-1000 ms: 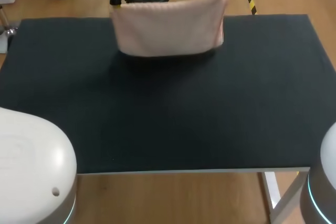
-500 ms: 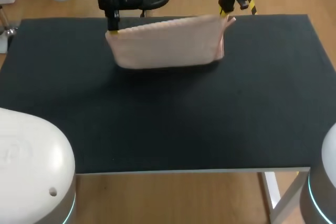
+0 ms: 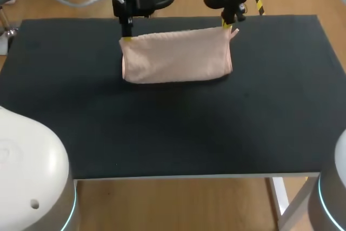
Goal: Fold the towel
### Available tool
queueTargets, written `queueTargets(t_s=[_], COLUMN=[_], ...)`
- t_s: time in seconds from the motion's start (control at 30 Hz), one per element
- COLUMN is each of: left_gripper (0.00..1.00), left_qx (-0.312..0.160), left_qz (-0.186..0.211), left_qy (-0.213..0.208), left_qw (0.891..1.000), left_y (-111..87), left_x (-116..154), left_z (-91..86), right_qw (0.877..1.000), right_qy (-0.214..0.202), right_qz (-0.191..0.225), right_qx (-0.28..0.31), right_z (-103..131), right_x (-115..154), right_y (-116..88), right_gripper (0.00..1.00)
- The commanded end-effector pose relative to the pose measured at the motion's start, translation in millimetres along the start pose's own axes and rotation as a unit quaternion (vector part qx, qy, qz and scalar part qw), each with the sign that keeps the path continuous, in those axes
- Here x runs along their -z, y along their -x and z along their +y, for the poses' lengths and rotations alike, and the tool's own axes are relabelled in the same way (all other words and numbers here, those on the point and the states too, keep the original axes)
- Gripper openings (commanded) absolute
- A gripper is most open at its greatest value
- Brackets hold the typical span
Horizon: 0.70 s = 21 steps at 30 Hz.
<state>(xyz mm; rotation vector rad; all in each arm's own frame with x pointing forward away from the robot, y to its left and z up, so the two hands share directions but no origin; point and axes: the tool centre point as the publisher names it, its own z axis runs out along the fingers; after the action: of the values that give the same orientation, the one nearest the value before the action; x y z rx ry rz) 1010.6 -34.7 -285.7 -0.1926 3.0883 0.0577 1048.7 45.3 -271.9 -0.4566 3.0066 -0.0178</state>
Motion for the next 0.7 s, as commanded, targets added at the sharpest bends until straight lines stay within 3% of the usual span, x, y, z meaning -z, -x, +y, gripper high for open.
queueTargets(t_s=[0.03, 0.37, 0.7], left_gripper=[0.00, 0.00, 0.00], left_qx=[0.004, 0.000, -0.013], left_qz=[0.041, 0.054, 0.065], left_qy=[-0.002, 0.011, 0.011], left_qw=[0.999, 0.998, 0.998], left_y=[20.1, 43.2, 58.0], left_x=[-13.7, -33.0, -49.4], left_z=[-2.4, 0.3, -3.9], right_qw=[1.000, 0.999, 0.998], right_qy=[0.004, 0.004, 0.003], right_qz=[0.021, 0.041, 0.055], right_qx=[-0.004, -0.017, -0.025], right_z=[-2.4, -9.1, -10.4], right_x=[-17.7, -43.3, -62.7], right_y=[21.2, 40.4, 46.3], right_gripper=[0.00, 0.00, 0.00])
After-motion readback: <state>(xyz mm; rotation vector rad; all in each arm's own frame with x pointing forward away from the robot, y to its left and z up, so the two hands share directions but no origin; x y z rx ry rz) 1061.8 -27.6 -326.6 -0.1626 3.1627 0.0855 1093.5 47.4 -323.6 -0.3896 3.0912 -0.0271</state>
